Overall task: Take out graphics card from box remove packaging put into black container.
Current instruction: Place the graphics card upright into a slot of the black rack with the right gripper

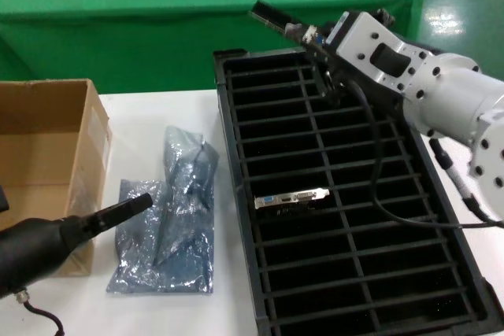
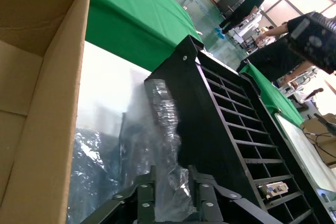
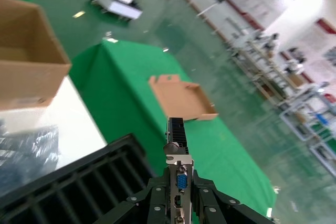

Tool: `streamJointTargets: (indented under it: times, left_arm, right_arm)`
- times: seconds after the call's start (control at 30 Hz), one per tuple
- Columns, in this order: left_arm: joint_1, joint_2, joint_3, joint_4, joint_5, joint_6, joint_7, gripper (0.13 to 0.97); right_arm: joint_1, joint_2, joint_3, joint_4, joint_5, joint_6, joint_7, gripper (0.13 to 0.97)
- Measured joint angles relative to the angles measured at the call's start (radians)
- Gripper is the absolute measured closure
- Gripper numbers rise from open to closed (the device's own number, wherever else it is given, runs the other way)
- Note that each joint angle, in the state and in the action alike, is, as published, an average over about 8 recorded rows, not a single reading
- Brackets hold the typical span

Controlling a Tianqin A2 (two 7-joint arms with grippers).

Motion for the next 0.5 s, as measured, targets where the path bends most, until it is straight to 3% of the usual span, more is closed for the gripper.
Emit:
streamJointTargets:
  times: [0.3,0.5]
  left_arm:
    - [-0.046,0.044,-0.053,0.119,-0.055,0.077,0.133,0.719]
    - [-0.103,0.089,-0.104,0.236,-0.099,0.147,0.265,0.568]
  right_arm:
    - [0.149,0.122,-0.065,0.020,0.144,-0.272,0.057,0.891]
    - [0.351,0.265,-0.242,0.009,0.360,-0.398,0.204,0.891]
